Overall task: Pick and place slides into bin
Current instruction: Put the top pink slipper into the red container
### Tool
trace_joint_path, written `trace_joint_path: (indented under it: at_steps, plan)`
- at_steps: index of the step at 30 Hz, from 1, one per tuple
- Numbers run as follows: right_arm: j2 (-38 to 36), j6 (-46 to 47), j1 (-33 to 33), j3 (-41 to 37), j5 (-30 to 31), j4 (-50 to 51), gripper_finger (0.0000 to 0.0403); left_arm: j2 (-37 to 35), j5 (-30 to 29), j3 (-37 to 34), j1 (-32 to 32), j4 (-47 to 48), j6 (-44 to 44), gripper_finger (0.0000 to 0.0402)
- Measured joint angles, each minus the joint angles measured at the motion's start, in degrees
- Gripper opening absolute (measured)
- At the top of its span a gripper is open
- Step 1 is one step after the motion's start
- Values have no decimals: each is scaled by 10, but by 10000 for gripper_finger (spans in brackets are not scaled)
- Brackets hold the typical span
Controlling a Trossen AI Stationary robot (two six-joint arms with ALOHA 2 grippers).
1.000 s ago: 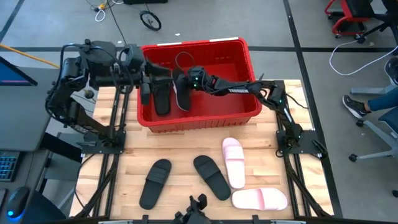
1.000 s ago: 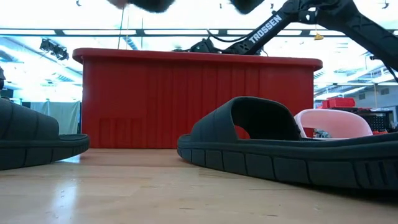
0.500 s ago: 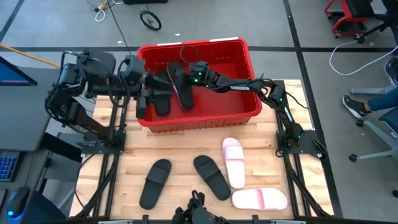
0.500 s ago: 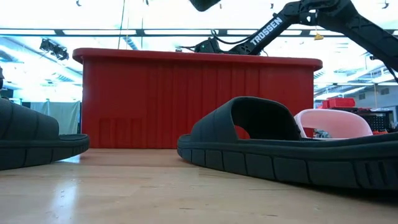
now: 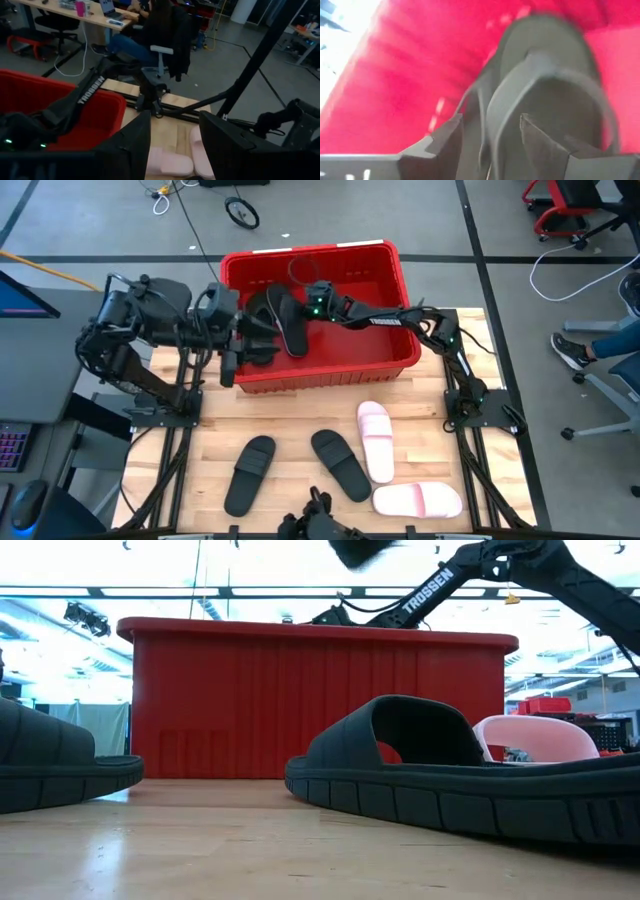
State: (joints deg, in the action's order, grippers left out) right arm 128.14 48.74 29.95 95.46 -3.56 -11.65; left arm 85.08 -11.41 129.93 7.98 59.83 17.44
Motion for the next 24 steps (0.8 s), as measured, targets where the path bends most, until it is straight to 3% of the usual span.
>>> trace_joint_path:
  at_steps: [4, 7, 12, 14, 16, 18, 20, 22, 24]
  plan:
    - [-15, 7, 6, 0, -24, -15, 203, 3, 0, -1, 12, 1, 1, 178]
    - [-48, 3, 9, 0, -108, 2, 202, 4, -9, 0, 13, 2, 9, 176]
    - [-143, -20, 1, 0, -355, 71, 183, 7, -11, 0, 13, 27, 18, 173]
    - [-200, -30, -22, 0, -462, 137, 171, 16, -11, 0, 13, 49, 31, 175]
    - [-262, -74, -60, 0, -523, 228, 160, 26, -6, -1, 17, 90, 48, 177]
    - [-326, -132, -111, 0, -524, 333, 152, 36, -2, -1, 19, 114, 74, 180]
    - [-390, -186, -174, 0, -485, 424, 146, 47, 10, -1, 26, 151, 106, 180]
    - [-448, -225, -254, 0, -401, 509, 144, 60, 26, 0, 34, 166, 143, 179]
    - [-492, -234, -347, 1, -268, 574, 144, 76, 42, -1, 45, 183, 171, 176]
